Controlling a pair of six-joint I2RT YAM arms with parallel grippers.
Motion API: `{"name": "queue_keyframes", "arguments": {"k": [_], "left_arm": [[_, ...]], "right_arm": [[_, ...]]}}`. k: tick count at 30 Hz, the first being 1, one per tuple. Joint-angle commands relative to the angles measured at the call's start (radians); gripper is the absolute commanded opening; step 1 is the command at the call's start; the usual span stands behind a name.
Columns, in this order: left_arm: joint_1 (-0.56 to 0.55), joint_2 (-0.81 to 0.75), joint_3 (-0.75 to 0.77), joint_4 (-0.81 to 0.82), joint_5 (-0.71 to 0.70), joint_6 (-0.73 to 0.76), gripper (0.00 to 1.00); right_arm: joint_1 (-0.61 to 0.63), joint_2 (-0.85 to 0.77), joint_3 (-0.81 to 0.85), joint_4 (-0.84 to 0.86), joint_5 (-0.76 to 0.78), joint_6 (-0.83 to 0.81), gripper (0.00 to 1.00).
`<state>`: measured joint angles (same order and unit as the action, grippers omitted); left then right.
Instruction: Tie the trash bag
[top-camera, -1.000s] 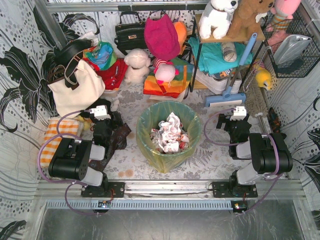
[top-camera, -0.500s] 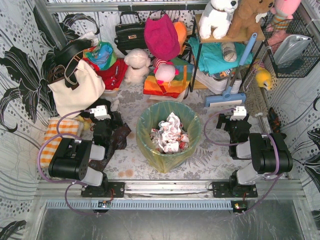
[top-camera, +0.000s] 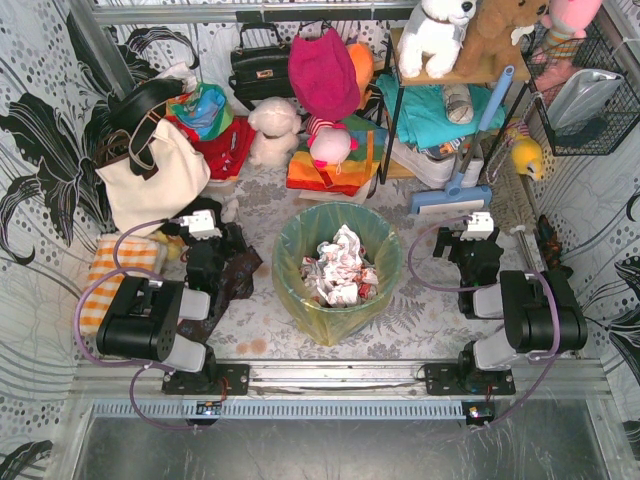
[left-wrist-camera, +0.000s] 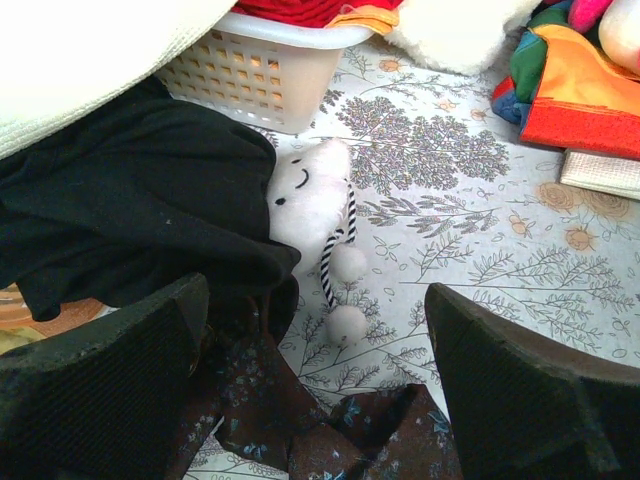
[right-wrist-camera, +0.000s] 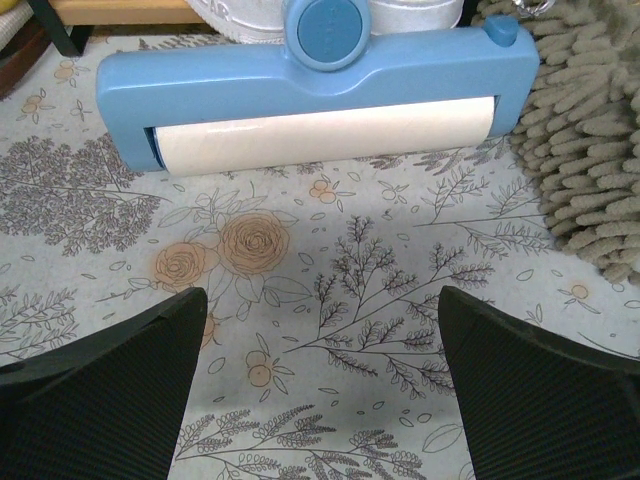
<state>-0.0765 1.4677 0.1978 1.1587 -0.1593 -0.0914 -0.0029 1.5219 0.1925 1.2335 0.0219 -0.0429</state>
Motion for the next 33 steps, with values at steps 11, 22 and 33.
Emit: {"name": "queue_keyframes", "arguments": {"k": [11,22,33], "left_arm": [[-0.008,-0.18,0.081,-0.204,-0.16,-0.026,0.98],[-0.034,-0.308,0.345,-0.773,-0.266,-0.341,0.98],[-0.034,-0.432,0.65,-1.35,0.001,-0.417,0.98]], "right_arm": [[-0.005,-0.262,0.091,-0.343,0.004,-0.01,0.97],[-0.005,-0.419,0.28,-0.776,-0.019,0.075,0.97],[-0.005,-0.502,0.555,-1.311,-0.123,0.226,0.98]]}}
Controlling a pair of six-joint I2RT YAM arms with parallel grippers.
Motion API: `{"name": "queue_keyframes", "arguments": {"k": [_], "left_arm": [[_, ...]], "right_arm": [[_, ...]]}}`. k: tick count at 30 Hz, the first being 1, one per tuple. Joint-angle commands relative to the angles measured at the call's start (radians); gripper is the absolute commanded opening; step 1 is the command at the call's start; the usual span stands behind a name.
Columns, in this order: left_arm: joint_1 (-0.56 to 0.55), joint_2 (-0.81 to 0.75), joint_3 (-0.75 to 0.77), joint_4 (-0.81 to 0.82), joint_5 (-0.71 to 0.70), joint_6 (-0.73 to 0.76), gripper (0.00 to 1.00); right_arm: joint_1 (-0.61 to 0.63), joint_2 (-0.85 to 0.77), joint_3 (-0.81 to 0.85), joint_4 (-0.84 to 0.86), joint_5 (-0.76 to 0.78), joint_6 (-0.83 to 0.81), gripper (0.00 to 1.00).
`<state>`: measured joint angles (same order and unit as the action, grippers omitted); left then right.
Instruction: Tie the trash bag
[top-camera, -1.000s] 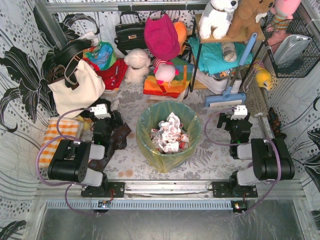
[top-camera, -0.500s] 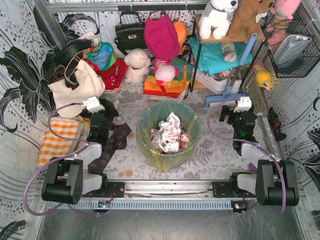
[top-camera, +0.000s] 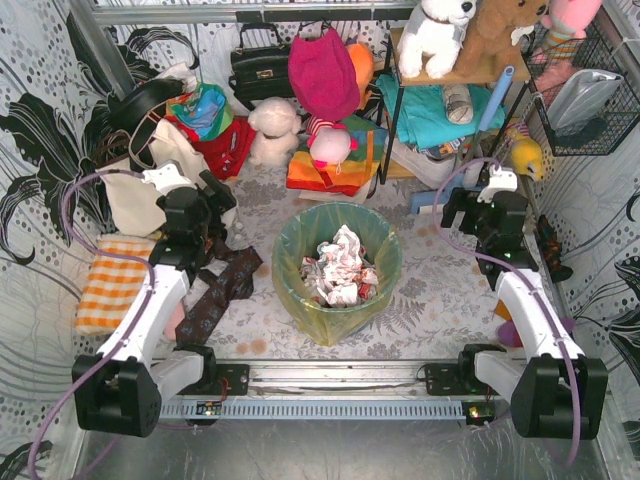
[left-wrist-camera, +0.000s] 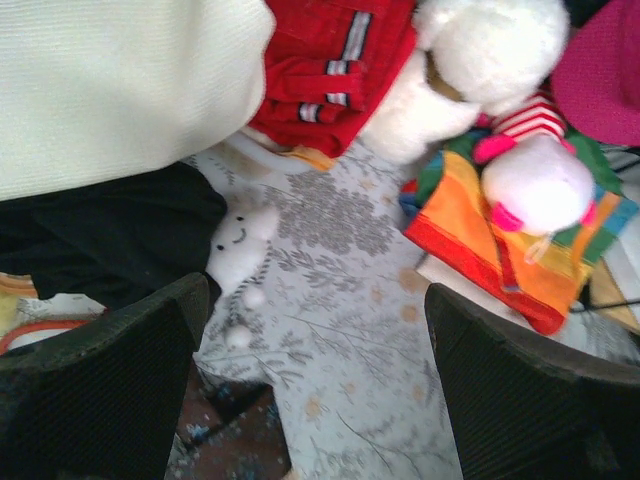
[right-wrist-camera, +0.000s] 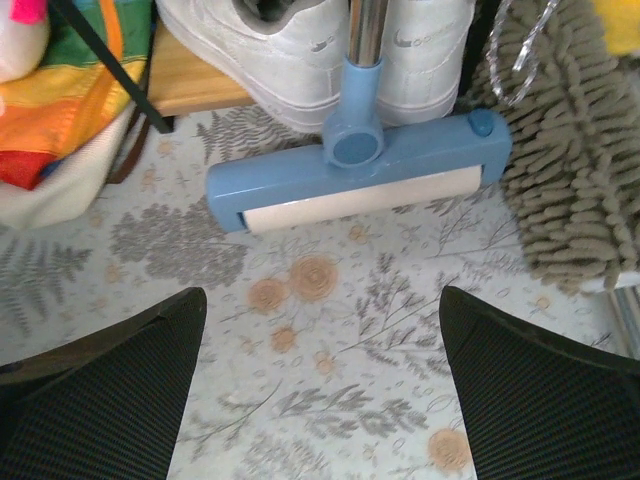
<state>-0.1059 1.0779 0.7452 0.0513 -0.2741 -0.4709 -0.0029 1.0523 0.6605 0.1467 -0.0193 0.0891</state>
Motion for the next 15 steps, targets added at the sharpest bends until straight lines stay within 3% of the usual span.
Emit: {"name": "queue_keyframes", "arguments": {"k": [1,10,15], "left_arm": [[-0.005,-0.048,0.13,-0.284,0.146,-0.042,0.98],[-0.006,-0.079,0.375,-0.669,0.276,-0.094,0.99],[-0.017,-0.075,0.486,-0.848,0.324,-0.13,0.97]], "right_arm": [[-0.005,-0.035,0.108,-0.252,-0.12,0.099,0.97],[-0.005,-0.062,0.281,-0.443,-0.273,0.178,0.99],[-0.005,-0.049,0.404,-0.54,-0.43,0.2,0.84]]}}
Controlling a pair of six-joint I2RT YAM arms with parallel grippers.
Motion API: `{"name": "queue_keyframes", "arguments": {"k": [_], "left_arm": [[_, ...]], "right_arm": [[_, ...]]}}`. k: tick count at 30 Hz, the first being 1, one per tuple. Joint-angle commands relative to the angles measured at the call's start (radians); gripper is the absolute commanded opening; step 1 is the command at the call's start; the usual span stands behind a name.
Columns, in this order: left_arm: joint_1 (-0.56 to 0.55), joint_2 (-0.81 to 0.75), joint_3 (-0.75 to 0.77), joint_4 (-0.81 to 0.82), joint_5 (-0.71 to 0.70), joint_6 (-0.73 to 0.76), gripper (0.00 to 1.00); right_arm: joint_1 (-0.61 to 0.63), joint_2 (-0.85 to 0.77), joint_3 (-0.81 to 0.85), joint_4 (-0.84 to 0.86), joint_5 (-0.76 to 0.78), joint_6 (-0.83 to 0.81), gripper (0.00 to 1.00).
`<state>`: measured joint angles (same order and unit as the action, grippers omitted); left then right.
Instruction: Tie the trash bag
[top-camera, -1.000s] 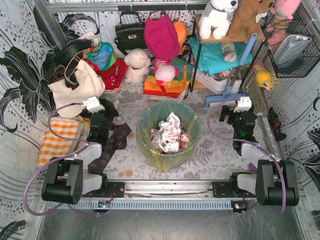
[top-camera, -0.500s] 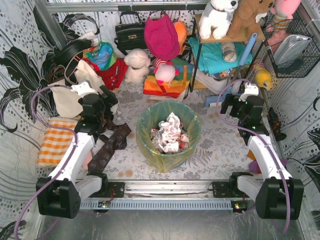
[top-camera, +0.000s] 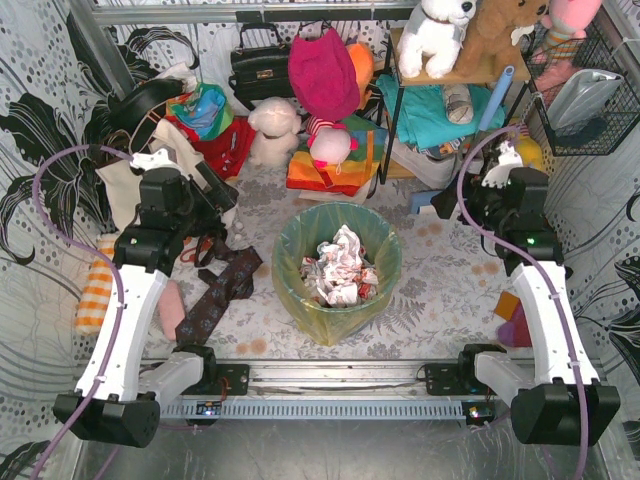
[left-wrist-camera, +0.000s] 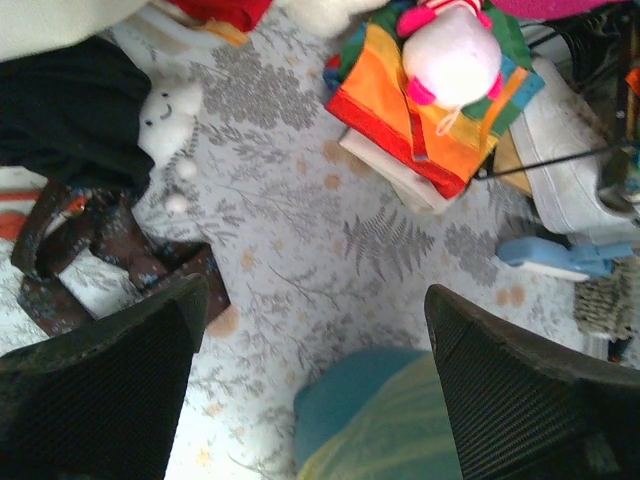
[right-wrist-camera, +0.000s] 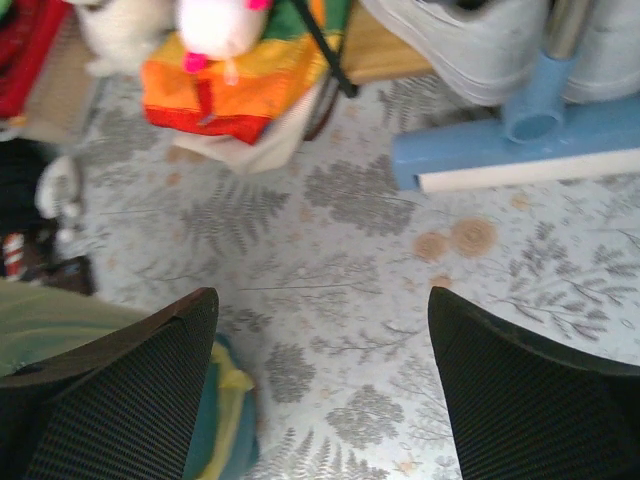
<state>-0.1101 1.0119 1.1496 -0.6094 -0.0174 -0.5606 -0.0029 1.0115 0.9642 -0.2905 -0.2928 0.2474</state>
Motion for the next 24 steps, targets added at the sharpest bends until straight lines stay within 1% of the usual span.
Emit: {"name": "queue_keyframes", "arguments": {"k": [1,3,6,9,12,15,17,22,24], "left_arm": [[-0.018,-0.009,0.097,-0.214,0.083,-0.051,0.96],[-0.042,-0.006,0.122,-0.267,0.119,-0.061,0.97],[-0.101,-0.005,0.163,-0.333,0.141,-0.073,0.96],[-0.137,-0.012,0.186,-0.352,0.237,-0.086,0.94],[-0.15,-0.013,0.185,-0.352,0.368,-0.092,0.92],[-0.156,-0.021,0.165,-0.351,0.471,-0.055,0.92],[-0.157,-0.026,0.16,-0.357,0.495,-0.03,0.93],[-0.156,-0.007,0.164,-0.369,0.5,-0.003,0.92],[-0.157,-0.011,0.154,-0.349,0.499,-0.002,0.93]], "right_arm": [[-0.005,-0.008,0.12,-0.114,-0.185,0.044,0.83],[-0.004,-0.005,0.164,-0.144,-0.225,0.047,0.82],[-0.003,0.005,0.213,-0.181,-0.297,0.052,0.81],[0.031,0.022,0.268,-0.218,-0.341,0.055,0.79],[0.145,0.054,0.334,-0.263,-0.287,0.025,0.77],[0.262,0.103,0.402,-0.305,-0.228,0.001,0.75],[0.316,0.154,0.455,-0.349,-0.213,-0.026,0.72],[0.406,0.266,0.579,-0.468,-0.156,-0.104,0.63],[0.433,0.304,0.623,-0.512,-0.142,-0.121,0.62]]}}
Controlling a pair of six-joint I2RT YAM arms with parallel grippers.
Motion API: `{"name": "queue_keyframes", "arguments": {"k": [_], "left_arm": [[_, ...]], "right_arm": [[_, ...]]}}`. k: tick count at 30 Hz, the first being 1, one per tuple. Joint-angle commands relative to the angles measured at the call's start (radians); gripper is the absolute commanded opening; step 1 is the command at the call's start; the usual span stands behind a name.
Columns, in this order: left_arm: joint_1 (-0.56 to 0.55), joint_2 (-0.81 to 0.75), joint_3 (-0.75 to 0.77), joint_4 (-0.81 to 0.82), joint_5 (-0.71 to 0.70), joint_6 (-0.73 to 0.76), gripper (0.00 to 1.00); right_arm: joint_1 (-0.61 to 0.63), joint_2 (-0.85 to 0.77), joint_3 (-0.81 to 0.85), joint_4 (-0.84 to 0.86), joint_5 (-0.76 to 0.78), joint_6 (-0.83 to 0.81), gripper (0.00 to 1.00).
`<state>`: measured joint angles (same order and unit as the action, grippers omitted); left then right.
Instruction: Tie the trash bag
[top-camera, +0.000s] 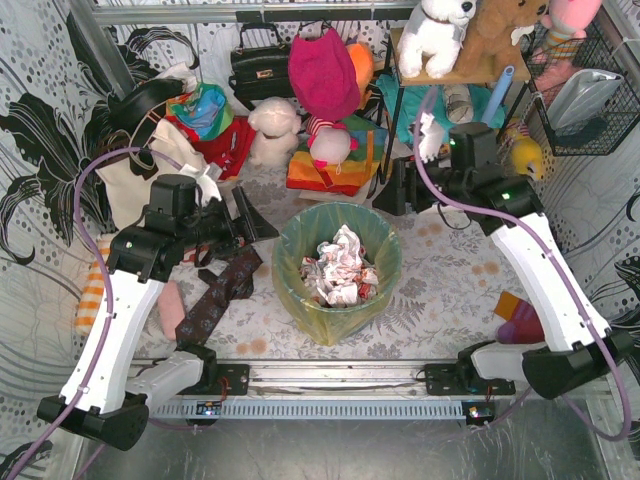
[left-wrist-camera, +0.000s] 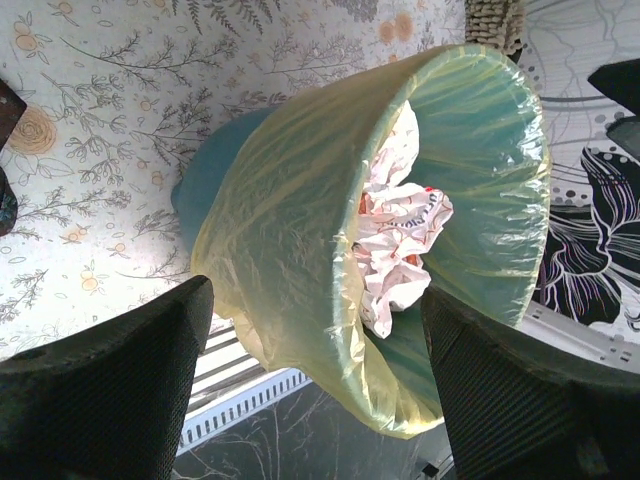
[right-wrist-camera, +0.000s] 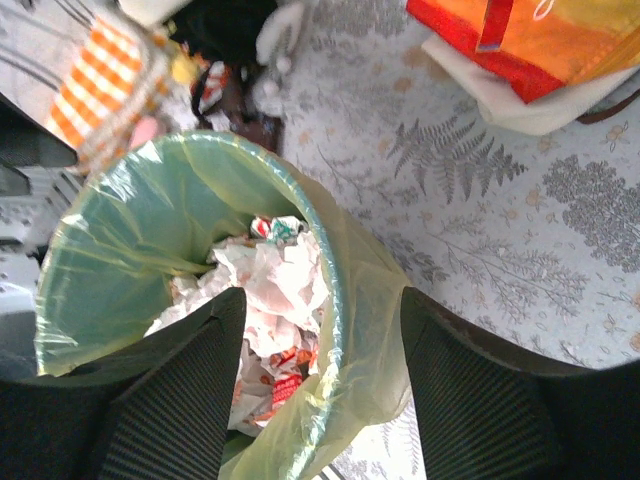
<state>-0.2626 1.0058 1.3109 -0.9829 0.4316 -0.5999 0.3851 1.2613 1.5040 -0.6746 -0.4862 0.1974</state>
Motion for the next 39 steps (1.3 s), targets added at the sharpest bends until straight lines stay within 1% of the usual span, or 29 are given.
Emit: {"name": "queue_keyframes", "arguments": {"k": [1,6,10,18,22,24,28,31,39], "left_arm": [[-0.004,-0.007,-0.02,0.037,0.049,0.037,0.93],[-0.004,-0.004,-0.059,0.072,0.056,0.037,0.93],[-0.004,-0.001,-0.072,0.09,0.076,0.047,0.93],[-0.003,0.008,-0.075,0.096,0.088,0.059,0.93],[-0.004,0.008,-0.077,0.095,0.075,0.063,0.93],[-0.004,0.007,-0.082,0.095,0.074,0.064,0.93],[-0.004,0.005,-0.083,0.096,0.073,0.063,0.93],[-0.004,0.007,-0.075,0.089,0.07,0.06,0.93],[-0.004,0.006,-0.069,0.086,0.065,0.06,0.92]], "right_arm": [[0.054,0.072,0.104,-0.149,0.057,-0.078,0.61],[0.083,0.145,0.18,-0.227,0.09,-0.109,0.58],[0.098,0.205,0.24,-0.287,0.09,-0.141,0.58],[0.134,0.324,0.353,-0.341,0.093,-0.181,0.54],[0.154,0.386,0.411,-0.373,0.1,-0.199,0.48],[0.164,0.413,0.438,-0.385,0.101,-0.204,0.42],[0.187,0.464,0.48,-0.417,0.116,-0.217,0.35],[0.198,0.468,0.486,-0.424,0.134,-0.216,0.34],[0.201,0.451,0.474,-0.411,0.197,-0.192,0.24]]}}
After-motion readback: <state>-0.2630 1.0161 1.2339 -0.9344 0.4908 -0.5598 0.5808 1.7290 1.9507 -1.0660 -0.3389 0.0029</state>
